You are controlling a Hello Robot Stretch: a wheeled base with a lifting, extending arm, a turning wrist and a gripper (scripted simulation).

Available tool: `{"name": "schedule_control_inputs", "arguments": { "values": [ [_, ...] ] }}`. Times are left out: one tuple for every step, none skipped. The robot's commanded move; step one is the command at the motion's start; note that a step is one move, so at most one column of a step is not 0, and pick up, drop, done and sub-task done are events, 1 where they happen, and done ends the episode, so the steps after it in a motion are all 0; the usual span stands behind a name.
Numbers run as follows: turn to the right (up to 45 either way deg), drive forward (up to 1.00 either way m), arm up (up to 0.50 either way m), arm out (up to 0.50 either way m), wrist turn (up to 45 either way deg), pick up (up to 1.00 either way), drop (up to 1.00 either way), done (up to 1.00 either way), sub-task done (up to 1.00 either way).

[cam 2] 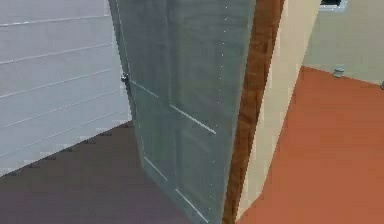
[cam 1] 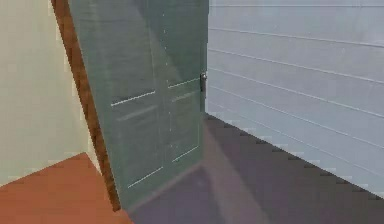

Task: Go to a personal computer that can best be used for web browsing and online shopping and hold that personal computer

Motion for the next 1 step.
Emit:
{"name": "schedule_control_inputs", "arguments": {
  "values": [
    [42.0, 0.00, 0.00, 0.00, 0.0, 0.00, 0.00, 0.00, 0.00]
  ]
}}
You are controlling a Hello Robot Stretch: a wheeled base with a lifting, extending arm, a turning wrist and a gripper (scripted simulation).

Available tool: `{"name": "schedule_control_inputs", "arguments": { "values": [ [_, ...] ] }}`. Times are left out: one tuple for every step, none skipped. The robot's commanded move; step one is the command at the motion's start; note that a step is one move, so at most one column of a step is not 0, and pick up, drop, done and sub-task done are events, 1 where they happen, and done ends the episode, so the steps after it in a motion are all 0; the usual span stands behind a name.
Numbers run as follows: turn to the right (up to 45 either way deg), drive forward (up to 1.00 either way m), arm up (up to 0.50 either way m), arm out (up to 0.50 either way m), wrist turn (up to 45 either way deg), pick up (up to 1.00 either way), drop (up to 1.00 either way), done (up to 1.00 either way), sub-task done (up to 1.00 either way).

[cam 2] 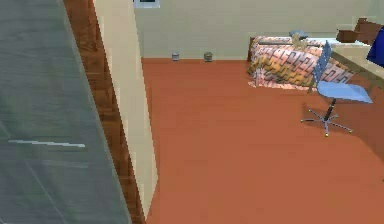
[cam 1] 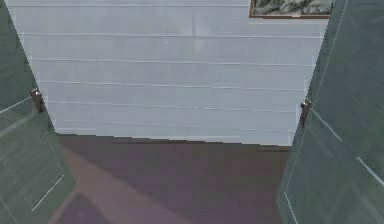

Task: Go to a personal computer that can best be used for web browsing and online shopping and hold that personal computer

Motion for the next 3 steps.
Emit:
{"name": "schedule_control_inputs", "arguments": {
  "values": [
    [0.0, 0.15, 0.00, 0.00, 0.0, 0.00, 0.00, 0.00, 0.00],
    [-18.0, 0.00, 0.00, 0.00, 0.0, 0.00, 0.00, 0.00, 0.00],
    [0.0, 1.00, 0.00, 0.00, 0.0, 0.00, 0.00, 0.00, 0.00]
  ]
}}
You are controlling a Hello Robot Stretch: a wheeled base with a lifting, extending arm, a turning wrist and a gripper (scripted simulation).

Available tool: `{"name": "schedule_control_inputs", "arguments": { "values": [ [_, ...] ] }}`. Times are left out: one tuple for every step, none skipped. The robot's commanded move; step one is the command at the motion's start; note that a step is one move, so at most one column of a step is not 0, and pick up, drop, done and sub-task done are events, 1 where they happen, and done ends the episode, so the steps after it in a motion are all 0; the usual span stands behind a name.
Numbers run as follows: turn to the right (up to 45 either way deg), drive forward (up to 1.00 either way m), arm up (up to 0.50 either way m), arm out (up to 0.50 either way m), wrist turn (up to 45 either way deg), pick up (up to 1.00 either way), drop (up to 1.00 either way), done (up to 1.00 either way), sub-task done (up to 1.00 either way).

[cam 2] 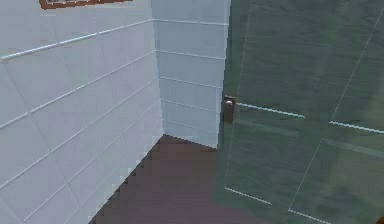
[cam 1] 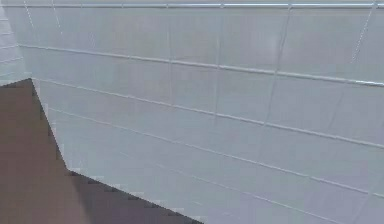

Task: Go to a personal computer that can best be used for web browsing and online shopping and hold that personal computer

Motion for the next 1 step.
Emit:
{"name": "schedule_control_inputs", "arguments": {
  "values": [
    [-6.0, 0.00, 0.00, 0.00, 0.0, 0.00, 0.00, 0.00, 0.00]
  ]
}}
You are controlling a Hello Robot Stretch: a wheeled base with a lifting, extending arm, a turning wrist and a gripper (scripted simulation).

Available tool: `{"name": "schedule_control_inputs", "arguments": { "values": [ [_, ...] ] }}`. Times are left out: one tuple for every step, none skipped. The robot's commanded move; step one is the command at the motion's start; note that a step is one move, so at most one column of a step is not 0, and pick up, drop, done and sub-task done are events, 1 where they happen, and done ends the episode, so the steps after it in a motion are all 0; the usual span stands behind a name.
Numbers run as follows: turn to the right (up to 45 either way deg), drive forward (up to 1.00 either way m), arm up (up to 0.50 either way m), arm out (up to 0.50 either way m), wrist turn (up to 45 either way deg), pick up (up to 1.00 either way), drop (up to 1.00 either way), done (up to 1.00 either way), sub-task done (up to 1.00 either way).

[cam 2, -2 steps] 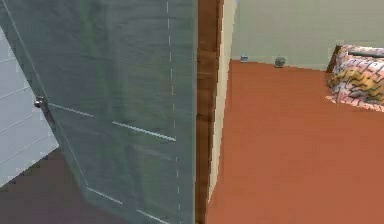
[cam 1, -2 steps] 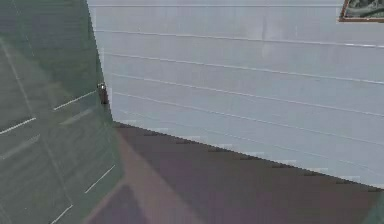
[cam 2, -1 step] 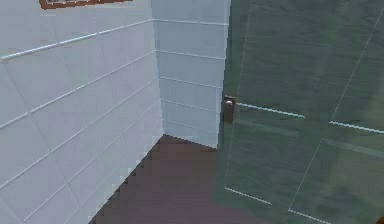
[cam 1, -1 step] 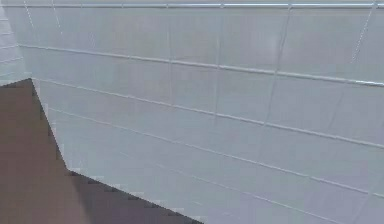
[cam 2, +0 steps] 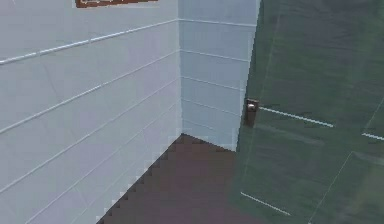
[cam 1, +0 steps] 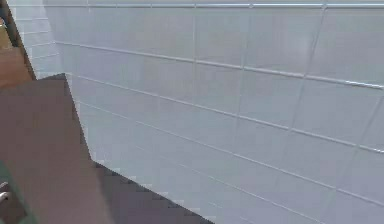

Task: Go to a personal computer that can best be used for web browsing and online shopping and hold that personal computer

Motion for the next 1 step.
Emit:
{"name": "schedule_control_inputs", "arguments": {
  "values": [
    [0.0, 0.40, 0.00, 0.00, 0.0, 0.00, 0.00, 0.00, 0.00]
  ]
}}
